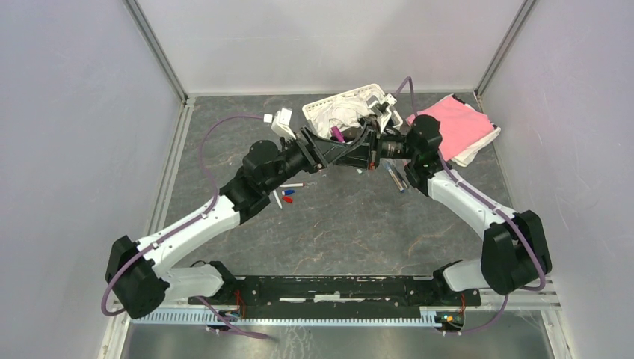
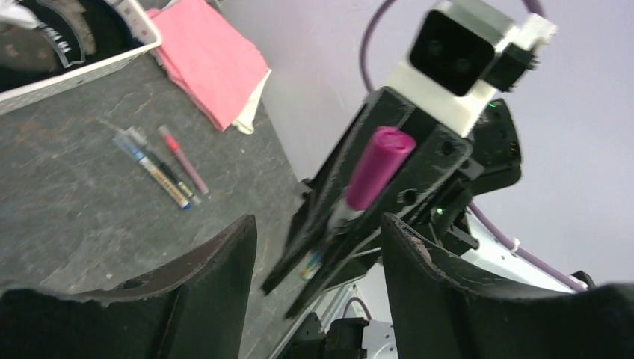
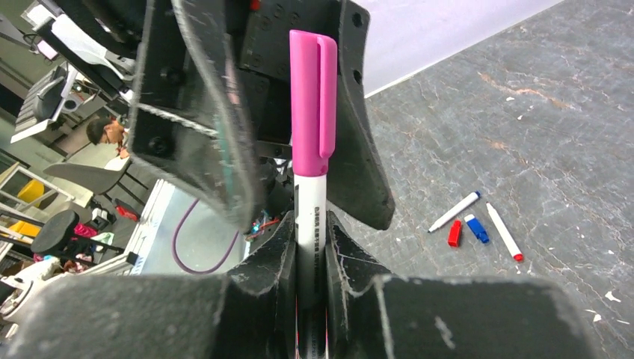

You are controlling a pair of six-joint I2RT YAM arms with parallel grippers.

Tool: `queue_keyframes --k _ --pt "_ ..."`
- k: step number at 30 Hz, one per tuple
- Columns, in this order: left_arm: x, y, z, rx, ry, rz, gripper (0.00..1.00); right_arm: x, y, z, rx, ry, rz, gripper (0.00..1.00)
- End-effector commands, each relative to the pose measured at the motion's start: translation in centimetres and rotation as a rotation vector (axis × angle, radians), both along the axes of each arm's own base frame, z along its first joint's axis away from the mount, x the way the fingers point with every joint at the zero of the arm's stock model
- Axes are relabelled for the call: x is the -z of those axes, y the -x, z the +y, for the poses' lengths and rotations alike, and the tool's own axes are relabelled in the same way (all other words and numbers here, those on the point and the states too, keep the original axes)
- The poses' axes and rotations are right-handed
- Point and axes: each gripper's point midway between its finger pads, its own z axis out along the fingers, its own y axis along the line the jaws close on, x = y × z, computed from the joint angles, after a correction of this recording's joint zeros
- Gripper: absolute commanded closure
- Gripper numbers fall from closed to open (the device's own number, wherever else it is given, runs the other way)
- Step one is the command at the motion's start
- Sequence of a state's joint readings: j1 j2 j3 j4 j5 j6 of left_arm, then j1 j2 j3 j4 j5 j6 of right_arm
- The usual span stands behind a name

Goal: Insert the pens into the pen caps
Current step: Press the pen cap onto the pen, then place the pen at the center of the board.

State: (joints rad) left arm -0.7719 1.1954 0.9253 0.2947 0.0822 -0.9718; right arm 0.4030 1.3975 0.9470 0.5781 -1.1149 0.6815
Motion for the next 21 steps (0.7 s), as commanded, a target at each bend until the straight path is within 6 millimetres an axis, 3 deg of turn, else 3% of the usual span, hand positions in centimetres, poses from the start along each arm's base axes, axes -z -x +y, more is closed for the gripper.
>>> queue_keyframes --k 1,10,17,21 --pt "1.3 0.2 2.2 -0.037 -0.049 0.046 0.3 -3.2 1.2 -0.7 0.01 -0.093 -0.11 1.0" --pt "-4.4 2.6 4.0 0.031 -0.004 -0.225 0.22 -1.9 2.8 -1.2 -0.017 -0.091 -0.105 1.0" --pt "-5.1 3.5 5.4 0.018 -0.06 -0.356 0.2 -1.4 4.1 -1.5 -0.07 -0.084 -0.182 1.0" --pt "-5.1 3.7 6.3 -0.012 -0.098 -0.405 0.18 0.4 4.6 -1.7 -0.109 -0.038 -0.226 1.0"
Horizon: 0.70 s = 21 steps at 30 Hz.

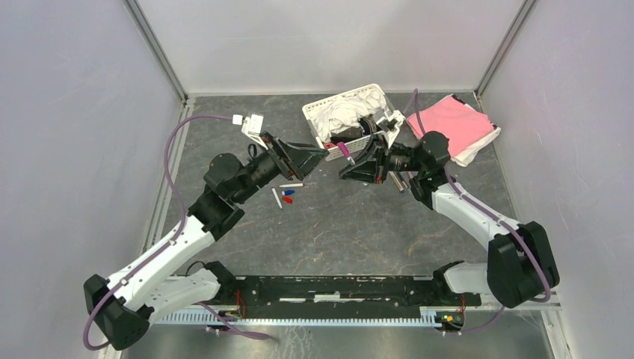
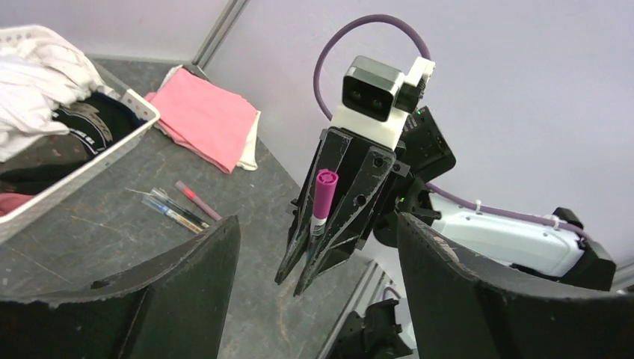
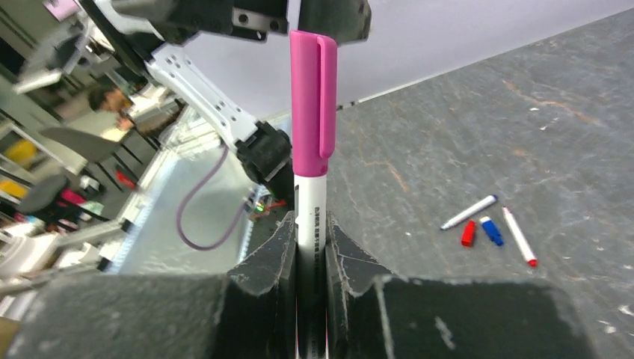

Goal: Insert the pens into the pen caps
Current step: Place the pen at the center of the board.

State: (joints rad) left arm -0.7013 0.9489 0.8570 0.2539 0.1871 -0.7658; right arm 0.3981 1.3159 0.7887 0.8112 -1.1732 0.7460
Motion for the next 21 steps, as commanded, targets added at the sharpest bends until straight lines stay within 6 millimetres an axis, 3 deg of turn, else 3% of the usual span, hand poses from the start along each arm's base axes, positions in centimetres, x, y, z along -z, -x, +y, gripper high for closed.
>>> queue_keyframes --k 1,4,6,9,15,21 --pt "-0.8 -0.1 1.7 -0.07 -0.062 -0.135 0.17 1.3 0.1 -0.6 -0.003 0.058 -0.105 1.0" --pt "2.4 -1.9 3.5 -0.202 -0.166 -0.026 0.15 9.1 -5.2 -2.6 0.252 0.425 -0.075 1.0" --pt "6.2 -3.1 5.3 -0.315 -0.272 0.103 0.14 13.5 -7.1 -5.4 0.398 0.615 -0.02 1.0" --pt "11.4 -3.7 7.1 -0.405 -0.374 0.25 0.15 18.3 -7.8 -8.7 0.519 0.79 0.019 1.0" --pt "19.4 -3.4 10.8 -0.582 -0.484 0.48 0.21 22.8 -9.7 -12.5 0.64 0.986 -0.009 0.97" --pt "24.1 -2.9 12.9 -0.656 -0.543 0.6 0.26 25.5 -11.9 -14.2 0.679 1.087 0.017 0.96"
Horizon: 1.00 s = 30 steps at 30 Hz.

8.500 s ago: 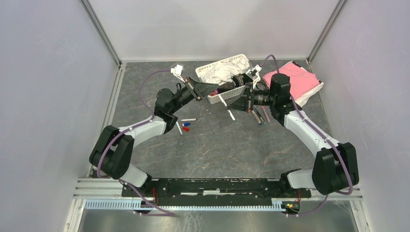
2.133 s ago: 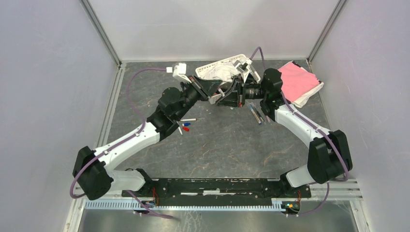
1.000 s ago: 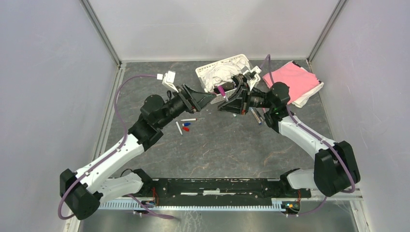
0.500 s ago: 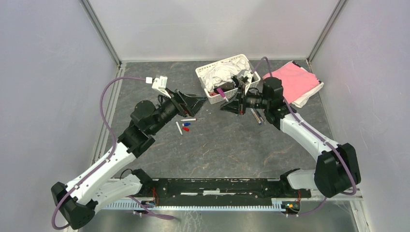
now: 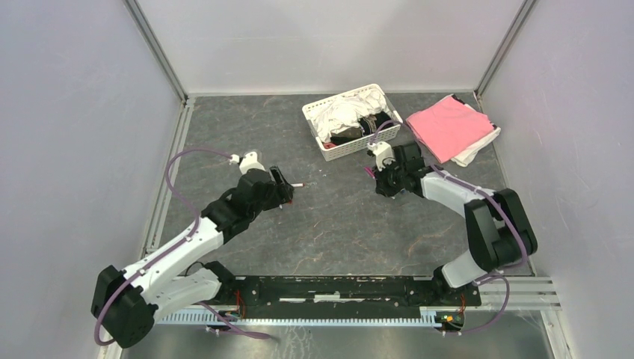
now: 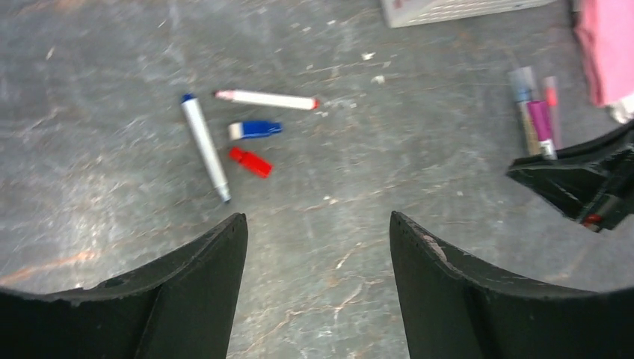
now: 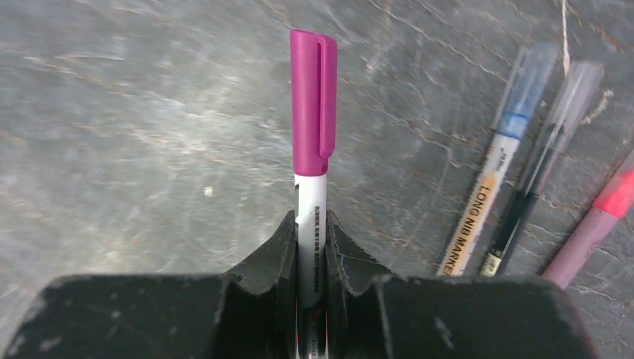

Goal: Insert the pens into the pen caps
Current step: Place the pen at the center of the board.

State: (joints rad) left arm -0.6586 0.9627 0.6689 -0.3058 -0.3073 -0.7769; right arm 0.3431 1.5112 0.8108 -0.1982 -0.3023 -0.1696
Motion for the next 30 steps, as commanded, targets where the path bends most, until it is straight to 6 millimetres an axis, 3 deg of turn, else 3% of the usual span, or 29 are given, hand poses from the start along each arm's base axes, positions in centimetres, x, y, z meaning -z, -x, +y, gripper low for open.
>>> queue_keyframes --k 1,7,13,22,27,30 --pt "2.3 -0.2 2.3 -0.141 -0.024 0.065 0.26 0.9 -3.2 -2.1 0.046 0.117 -0.044 0.95" --pt "4.1 -0.3 3.3 -0.171 -0.091 0.121 0.27 2.4 -4.0 -2.8 0.059 0.148 -0.003 0.87" --pt "4.7 -1.0 3.2 -0.155 -0.141 0.149 0.42 1.5 -4.4 -3.4 0.063 0.131 -0.015 0.72" --pt "5.4 -2.1 2.8 -0.121 -0.19 0.191 0.53 -4.3 -5.2 -2.9 -0.032 0.03 -0.117 0.59" --pt "5.7 -2.5 2.9 -0.09 -0.214 0.206 0.56 -8.9 -4.1 0.5 -0.24 -0.131 -0.196 0.55" --pt "6.4 -2.9 3.3 -0.071 -0.246 0.247 0.58 -10.6 -2.8 2.4 -0.307 -0.253 -0.206 0.54"
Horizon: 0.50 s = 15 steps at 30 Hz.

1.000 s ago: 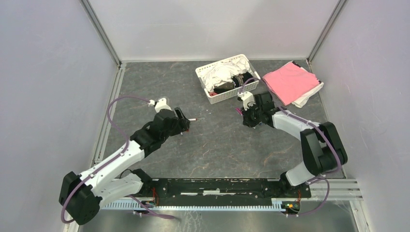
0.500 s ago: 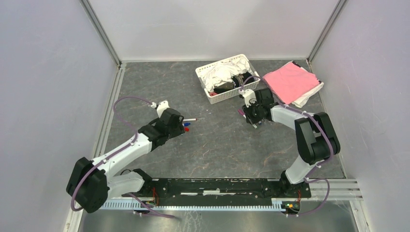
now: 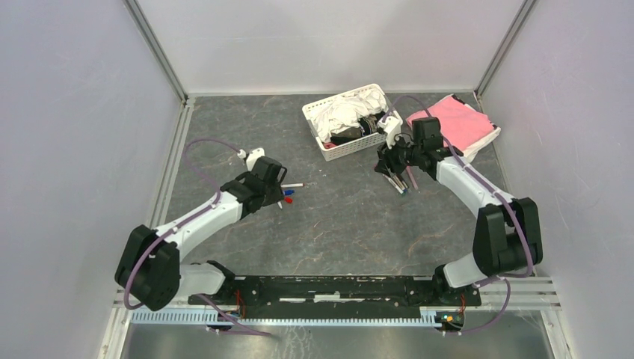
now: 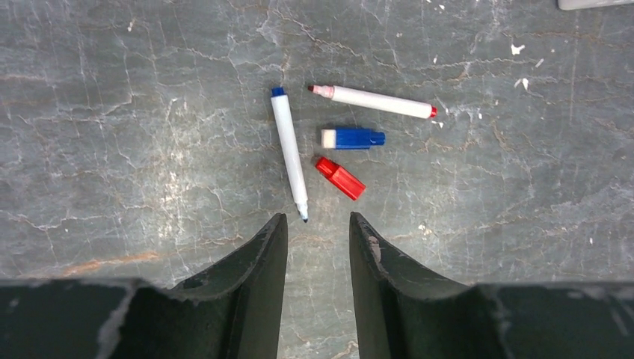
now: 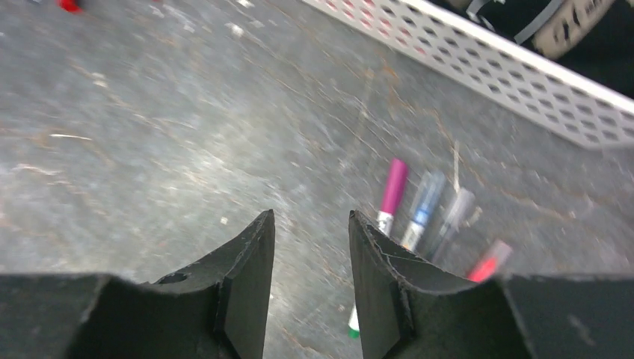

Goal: Insert the pens into the pen caps
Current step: Place the pen at the center of the board, then pick up the pen from the center of the board.

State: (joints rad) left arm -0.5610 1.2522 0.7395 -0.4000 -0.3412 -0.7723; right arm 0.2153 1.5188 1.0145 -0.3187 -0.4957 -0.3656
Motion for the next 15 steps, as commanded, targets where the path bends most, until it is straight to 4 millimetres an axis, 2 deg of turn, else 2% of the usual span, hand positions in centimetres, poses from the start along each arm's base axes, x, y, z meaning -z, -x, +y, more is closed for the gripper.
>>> queue_keyframes --k 1,7,11,15 --pt "-0.1 -1.3 0.3 0.055 -0.048 0.033 0.59 -4.4 1.9 3.7 -0.192 -0.205 -0.062 0.53" --pt "1.8 -2.9 -0.1 0.064 -0.061 0.097 0.61 -3.0 3.3 3.9 -0.201 -0.227 -0.023 0.53" --pt "3.0 -3.9 -0.4 0.073 -0.077 0.142 0.68 -3.2 3.6 4.0 -0.199 -0.245 -0.028 0.53" --pt "3.7 -4.3 0.0 0.057 -0.109 0.171 0.69 -3.1 3.9 4.0 -0.202 -0.25 -0.03 0.53"
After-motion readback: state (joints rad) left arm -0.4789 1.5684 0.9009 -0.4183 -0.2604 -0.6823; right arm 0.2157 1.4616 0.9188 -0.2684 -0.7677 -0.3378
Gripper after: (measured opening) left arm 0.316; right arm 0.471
